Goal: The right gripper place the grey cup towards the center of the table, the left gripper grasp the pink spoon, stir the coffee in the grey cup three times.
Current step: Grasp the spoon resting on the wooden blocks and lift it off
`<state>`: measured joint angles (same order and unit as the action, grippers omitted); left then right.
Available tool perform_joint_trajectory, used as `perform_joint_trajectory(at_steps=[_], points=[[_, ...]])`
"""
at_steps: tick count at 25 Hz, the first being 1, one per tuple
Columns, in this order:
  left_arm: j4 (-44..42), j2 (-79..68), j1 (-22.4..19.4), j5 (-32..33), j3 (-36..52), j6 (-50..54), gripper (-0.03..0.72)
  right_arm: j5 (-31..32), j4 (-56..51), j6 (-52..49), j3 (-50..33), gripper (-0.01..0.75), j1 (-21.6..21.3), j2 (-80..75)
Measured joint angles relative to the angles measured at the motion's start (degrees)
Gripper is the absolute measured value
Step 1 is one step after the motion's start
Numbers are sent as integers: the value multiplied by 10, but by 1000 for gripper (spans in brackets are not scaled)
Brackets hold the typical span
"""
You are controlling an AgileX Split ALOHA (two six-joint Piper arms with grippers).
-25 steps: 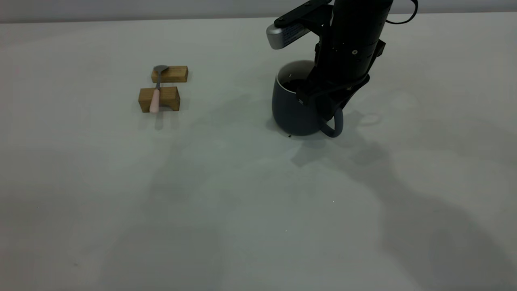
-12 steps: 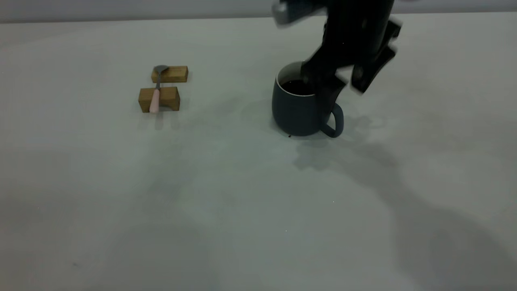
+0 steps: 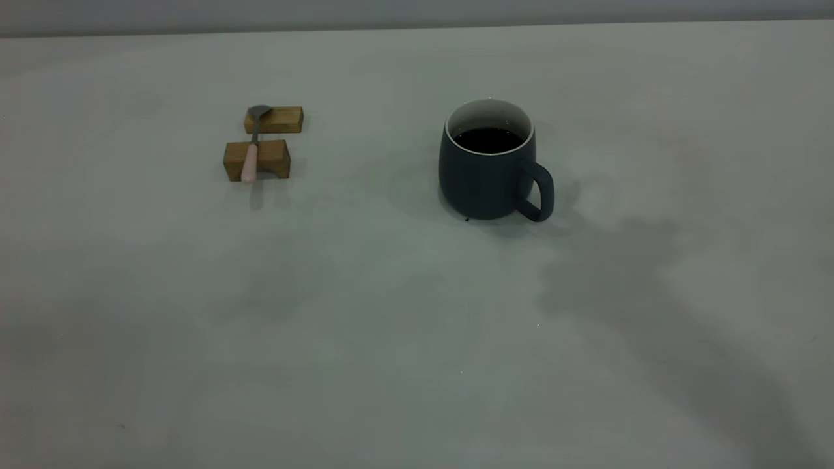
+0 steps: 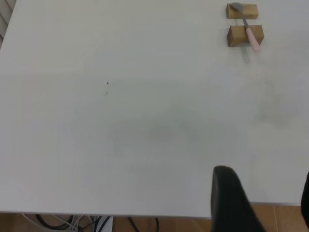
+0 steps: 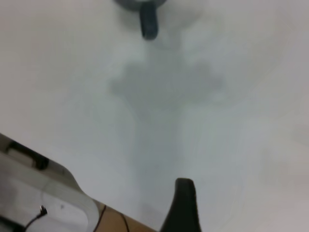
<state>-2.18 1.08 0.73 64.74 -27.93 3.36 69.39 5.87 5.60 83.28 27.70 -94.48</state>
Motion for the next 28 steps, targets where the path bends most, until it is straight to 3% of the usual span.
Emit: perform_joint_trajectory(at_steps=[3,13,18,21,28], points=[[0,0,0,0,0,0,432,2,-6,-3,-35,727,1,80],[0,0,0,0,0,0,432,15,-40,-36,-303,718,2,417],[0,0,0,0,0,0,432,15,-41,-46,-390,707,1,590],[0,0,0,0,0,0,432,15,-43,-56,-422,703,-39,678],[0,0,0,0,0,0,432,15,-45,-60,-477,700,-180,811]])
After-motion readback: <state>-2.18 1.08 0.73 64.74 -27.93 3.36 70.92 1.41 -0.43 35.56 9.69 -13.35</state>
